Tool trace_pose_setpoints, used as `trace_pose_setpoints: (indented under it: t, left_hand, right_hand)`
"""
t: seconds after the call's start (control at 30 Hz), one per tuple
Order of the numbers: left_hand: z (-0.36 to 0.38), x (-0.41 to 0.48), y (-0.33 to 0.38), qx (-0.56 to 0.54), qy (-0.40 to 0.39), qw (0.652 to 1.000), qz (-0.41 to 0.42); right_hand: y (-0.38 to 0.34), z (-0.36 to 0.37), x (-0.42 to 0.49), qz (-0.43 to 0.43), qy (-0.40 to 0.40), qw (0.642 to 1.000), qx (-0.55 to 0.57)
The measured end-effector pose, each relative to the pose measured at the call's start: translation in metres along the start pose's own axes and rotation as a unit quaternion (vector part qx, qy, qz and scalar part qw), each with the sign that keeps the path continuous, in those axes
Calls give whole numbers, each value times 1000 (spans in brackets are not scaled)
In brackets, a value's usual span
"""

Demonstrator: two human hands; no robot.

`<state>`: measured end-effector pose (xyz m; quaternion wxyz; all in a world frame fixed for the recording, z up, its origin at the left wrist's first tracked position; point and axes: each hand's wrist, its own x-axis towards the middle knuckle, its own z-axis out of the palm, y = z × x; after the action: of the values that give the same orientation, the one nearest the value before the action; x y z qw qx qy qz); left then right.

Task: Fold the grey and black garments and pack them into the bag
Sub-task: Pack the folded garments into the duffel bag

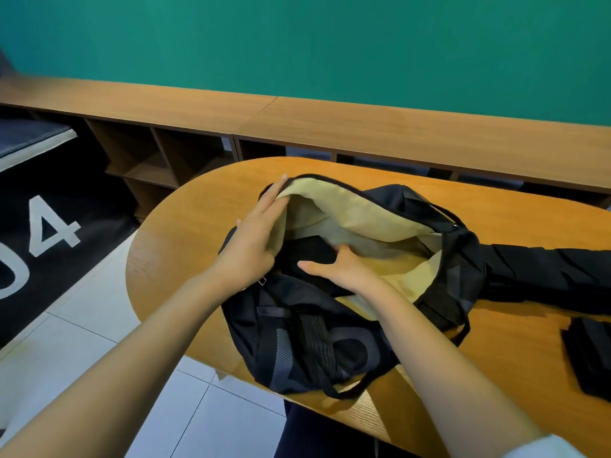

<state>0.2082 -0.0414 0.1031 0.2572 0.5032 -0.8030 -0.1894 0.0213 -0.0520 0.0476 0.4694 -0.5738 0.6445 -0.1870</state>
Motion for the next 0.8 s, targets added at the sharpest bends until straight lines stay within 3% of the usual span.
trace_pose_setpoints:
  t: [0.2,0.3,0.43,0.47,0.53,0.63,0.73,0.8]
  left_hand:
    - [-1,-6,-12,-10,-2,1000,19]
    - [-3,-6,-9,-11,9,999,35]
    - [-10,-4,-3,10,14,998,57]
    - [-12,-3,-2,24,9,998,52]
    - [-17,0,-5,82,-15,997,7]
    - [-22,3,-13,209,-72,973,-71]
    - [-21,7,-9,266,-72,957,-90]
    - [-13,12,1,286,-42,956,-42]
  right_hand:
    - [-9,17,6,-1,6,999,36]
    - [-12,17,11,-3,-29,998,54]
    - [-35,18,18,-41,-27,990,135]
    - [-40,22,20,-60,-12,991,115]
    - [-45,32,19,-103,24,994,-35]
    - [-31,36,-5,-179,86,942,-272]
    - [4,25,-46,-261,134,900,-322]
    - [33,18,-61,-277,153,878,-358]
